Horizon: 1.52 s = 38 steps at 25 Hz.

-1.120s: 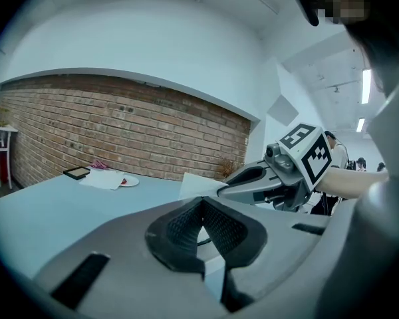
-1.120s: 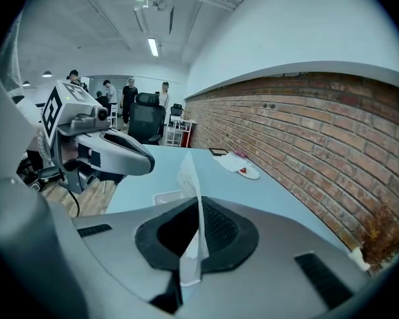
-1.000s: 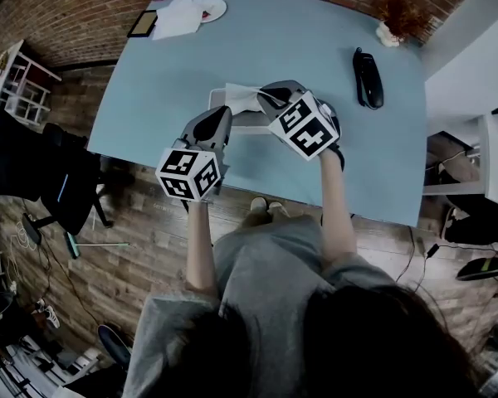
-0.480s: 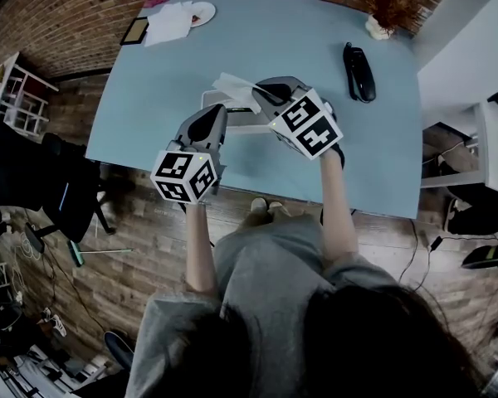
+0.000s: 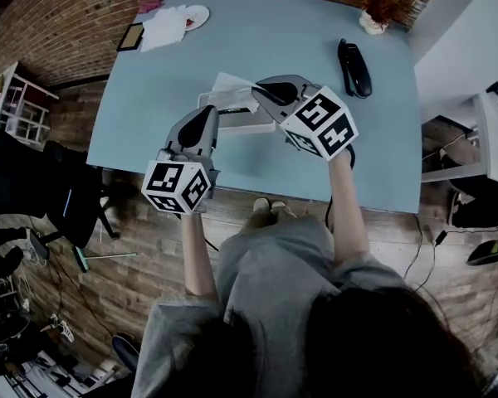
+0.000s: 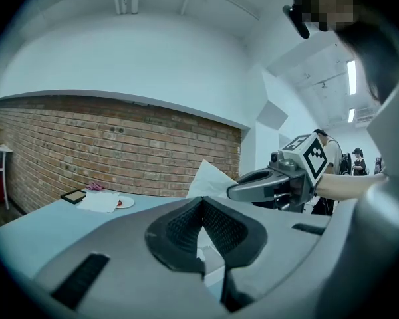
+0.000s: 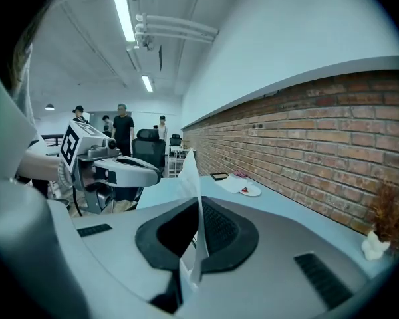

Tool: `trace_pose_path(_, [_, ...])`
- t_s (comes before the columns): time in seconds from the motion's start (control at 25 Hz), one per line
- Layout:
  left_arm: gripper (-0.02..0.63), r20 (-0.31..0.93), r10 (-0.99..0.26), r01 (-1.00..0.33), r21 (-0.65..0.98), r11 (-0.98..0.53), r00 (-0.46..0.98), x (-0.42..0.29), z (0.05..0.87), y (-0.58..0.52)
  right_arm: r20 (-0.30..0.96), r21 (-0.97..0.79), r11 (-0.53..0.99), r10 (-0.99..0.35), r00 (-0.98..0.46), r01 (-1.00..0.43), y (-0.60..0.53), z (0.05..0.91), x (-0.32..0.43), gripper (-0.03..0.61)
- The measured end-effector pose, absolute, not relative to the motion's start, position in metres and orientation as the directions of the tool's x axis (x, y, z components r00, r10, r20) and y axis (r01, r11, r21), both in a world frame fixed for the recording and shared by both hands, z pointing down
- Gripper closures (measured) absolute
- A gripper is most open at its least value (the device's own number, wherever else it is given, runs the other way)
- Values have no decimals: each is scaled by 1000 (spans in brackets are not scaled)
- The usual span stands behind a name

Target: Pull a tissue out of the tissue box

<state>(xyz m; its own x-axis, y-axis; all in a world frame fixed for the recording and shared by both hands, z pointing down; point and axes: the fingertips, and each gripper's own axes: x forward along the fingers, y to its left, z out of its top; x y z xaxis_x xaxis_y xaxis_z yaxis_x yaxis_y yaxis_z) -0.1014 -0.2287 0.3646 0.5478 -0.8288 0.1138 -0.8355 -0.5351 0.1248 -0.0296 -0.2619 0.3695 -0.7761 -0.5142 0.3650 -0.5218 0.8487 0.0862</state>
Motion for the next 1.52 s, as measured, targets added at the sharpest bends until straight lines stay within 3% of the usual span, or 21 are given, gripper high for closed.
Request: trace_pose_path(1.52, [611, 58, -845, -846, 75, -528, 532, -80, 355, -172, 202, 106, 845, -535, -820, -525, -203, 360, 9, 577])
